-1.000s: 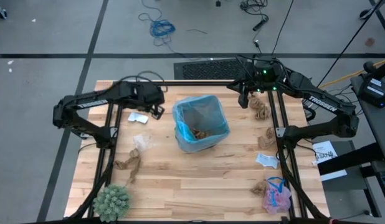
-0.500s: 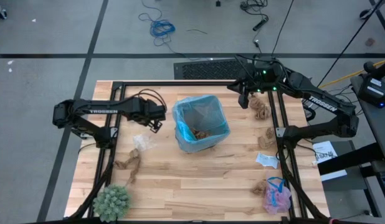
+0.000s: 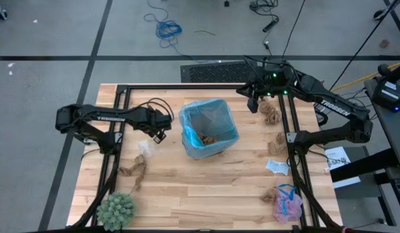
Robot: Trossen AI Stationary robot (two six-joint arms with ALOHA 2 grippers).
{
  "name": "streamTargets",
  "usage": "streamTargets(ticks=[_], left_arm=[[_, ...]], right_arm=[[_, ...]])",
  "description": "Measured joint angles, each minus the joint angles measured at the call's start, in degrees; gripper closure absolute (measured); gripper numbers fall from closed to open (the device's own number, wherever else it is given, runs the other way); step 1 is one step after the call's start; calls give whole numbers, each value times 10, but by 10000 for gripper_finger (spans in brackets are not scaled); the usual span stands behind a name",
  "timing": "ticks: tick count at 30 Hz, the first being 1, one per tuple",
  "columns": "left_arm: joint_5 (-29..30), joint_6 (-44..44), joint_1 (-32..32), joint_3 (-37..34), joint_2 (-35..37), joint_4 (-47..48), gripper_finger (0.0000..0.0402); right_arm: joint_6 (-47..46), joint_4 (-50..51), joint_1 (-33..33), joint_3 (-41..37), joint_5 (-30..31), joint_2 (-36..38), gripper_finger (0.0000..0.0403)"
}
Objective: Pick and place trash into bin
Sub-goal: Put the white paper into the brown trash bin
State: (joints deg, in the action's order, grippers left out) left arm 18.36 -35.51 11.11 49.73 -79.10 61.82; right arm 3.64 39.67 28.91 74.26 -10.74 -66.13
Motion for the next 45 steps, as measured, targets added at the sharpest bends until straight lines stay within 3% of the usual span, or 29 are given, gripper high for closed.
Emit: streamTargets(ticks=[10,23,27,33,38,45], left_arm=[[38,15,3,-60,-56,-29,246],[75,46,35,-85,-123,-120,250],[92,46,36,-86,-119,-128,282],[101,48,37,-88,-102,-156,390],[71,37,37,-58,-78,-148,399],[78,28,39,33,-9,-89,400]], right_arm=[[0,-34,0,0,1,0,403],[-23,-60,0,0,0,0,403],[-26,-64,0,0,0,0,403],[-25,-70,0,0,0,0,403],[-21,-77,0,0,0,0,403],[-13,-85,0,0,0,0,403]])
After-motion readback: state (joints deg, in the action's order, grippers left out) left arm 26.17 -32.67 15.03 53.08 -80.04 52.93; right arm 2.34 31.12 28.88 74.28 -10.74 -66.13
